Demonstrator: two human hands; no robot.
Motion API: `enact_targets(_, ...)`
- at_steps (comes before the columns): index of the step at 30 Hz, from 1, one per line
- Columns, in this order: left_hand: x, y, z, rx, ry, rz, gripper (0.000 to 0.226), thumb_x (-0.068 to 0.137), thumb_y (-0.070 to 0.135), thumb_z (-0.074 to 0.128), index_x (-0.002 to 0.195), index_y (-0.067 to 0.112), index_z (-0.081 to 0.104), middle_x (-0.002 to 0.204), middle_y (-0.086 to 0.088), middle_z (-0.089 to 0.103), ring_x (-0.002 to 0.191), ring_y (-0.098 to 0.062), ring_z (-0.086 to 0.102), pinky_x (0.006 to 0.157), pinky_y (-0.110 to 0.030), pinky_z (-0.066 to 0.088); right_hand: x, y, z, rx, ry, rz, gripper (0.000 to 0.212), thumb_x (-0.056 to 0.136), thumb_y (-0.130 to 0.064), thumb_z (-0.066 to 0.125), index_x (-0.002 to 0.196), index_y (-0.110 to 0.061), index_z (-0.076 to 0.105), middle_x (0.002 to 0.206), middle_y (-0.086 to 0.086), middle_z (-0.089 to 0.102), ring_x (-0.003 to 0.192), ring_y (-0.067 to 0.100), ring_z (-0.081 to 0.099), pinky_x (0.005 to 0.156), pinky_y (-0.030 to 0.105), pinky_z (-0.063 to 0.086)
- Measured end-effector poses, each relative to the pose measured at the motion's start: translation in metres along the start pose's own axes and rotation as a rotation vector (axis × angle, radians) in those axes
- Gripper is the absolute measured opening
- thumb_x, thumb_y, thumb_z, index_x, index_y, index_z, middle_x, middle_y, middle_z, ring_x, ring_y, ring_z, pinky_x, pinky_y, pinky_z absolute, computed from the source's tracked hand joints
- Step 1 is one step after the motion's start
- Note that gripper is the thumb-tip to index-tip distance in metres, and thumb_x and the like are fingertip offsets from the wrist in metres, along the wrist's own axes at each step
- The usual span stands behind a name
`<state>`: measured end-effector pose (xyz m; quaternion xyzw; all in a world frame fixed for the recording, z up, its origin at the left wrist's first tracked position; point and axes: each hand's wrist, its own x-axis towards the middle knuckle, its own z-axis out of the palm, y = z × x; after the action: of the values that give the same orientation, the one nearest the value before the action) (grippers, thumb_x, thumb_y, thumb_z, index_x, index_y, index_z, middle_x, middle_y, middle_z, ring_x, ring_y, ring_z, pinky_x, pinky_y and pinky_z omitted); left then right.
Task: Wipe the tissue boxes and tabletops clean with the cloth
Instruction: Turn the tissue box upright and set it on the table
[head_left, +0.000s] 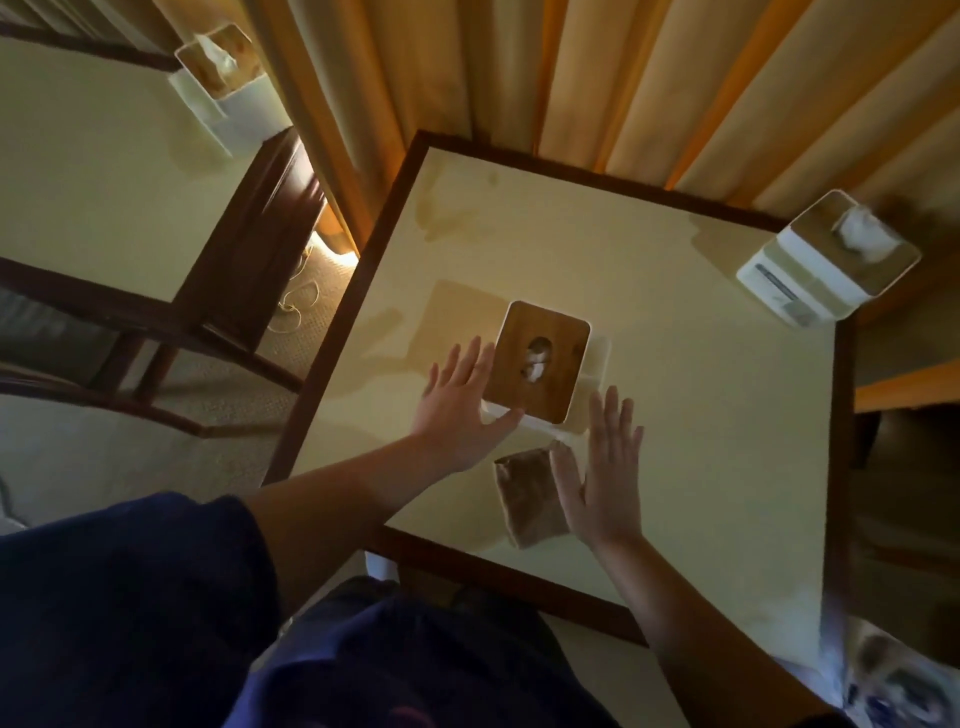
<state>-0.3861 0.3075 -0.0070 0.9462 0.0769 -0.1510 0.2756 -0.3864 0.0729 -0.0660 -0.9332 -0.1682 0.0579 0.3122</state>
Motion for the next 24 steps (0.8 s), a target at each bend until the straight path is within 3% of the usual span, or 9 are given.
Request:
enact_targets(5, -0.064, -0.075, 0.007, -0.1, 0.057, -0.064, 0.071, 0.107, 0.054, 0.035, 0.166, 0.03, 0.004, 0.172, 0.011, -0.006, 0.158, -0.011, -0.013, 0.129, -0.043, -0.003, -0.049, 0.022, 0.027, -0.149, -0.388, -0.278, 0.068, 0.111, -0.047, 0.032, 0.169, -0.021, 0.008, 0.178, 0.0, 0.001, 0.164, 0.026, -0.007, 0.132, 0.057, 0.008)
enact_targets(8, -0.098, -0.12, 0.018, -0.1, 0.047, -0.201, 0.067, 0.109, 0.051, 0.033, 0.166, 0.029, 0.005, 0.172, 0.01, -0.004, 0.157, -0.009, -0.011, 0.13, -0.046, -0.001, -0.038, 0.024, 0.049, -0.43, -0.516, -0.265, 0.069, 0.109, -0.052, 0.016, 0.167, -0.021, -0.002, 0.177, 0.001, 0.002, 0.161, 0.015, -0.02, 0.133, 0.049, 0.0)
enact_targets(11, -0.118, -0.156, 0.02, -0.071, 0.042, -0.277, 0.07, 0.108, 0.054, 0.029, 0.167, 0.027, 0.003, 0.173, 0.007, -0.002, 0.157, -0.01, -0.011, 0.13, -0.044, -0.004, -0.031, 0.011, 0.069, -0.585, -0.497, -0.222, 0.072, 0.108, -0.051, 0.016, 0.169, -0.014, 0.003, 0.178, 0.005, 0.003, 0.163, 0.022, -0.012, 0.132, 0.051, 0.001)
enact_targets(14, -0.122, -0.186, 0.02, -0.046, 0.079, -0.233, 0.075, 0.104, 0.055, 0.027, 0.167, 0.022, 0.002, 0.174, 0.004, -0.002, 0.159, -0.013, -0.01, 0.13, -0.044, -0.003, -0.055, -0.004, 0.087, -0.578, -0.414, -0.131, 0.071, 0.11, -0.048, 0.022, 0.169, -0.014, 0.004, 0.177, 0.004, 0.0, 0.163, 0.023, -0.009, 0.132, 0.052, 0.003)
enact_targets(19, -0.106, -0.215, 0.023, -0.128, 0.103, -0.167, 0.073, 0.108, 0.047, 0.029, 0.166, 0.017, -0.001, 0.174, -0.002, -0.005, 0.158, -0.012, -0.011, 0.128, -0.035, -0.008, -0.089, -0.062, 0.13, -0.522, -0.409, 0.027, 0.074, 0.11, -0.051, 0.02, 0.169, -0.015, -0.006, 0.177, 0.003, -0.01, 0.163, 0.023, -0.014, 0.132, 0.05, -0.001)
enact_targets(24, -0.106, -0.224, 0.026, -0.319, 0.111, -0.179, 0.068, 0.111, 0.038, 0.038, 0.166, 0.018, 0.003, 0.174, 0.001, 0.0, 0.156, -0.013, -0.002, 0.129, -0.052, 0.009, -0.088, -0.119, 0.178, -0.471, -0.366, 0.14, 0.075, 0.109, -0.053, 0.022, 0.169, -0.017, -0.005, 0.177, 0.004, -0.009, 0.163, 0.026, -0.012, 0.132, 0.052, 0.0)
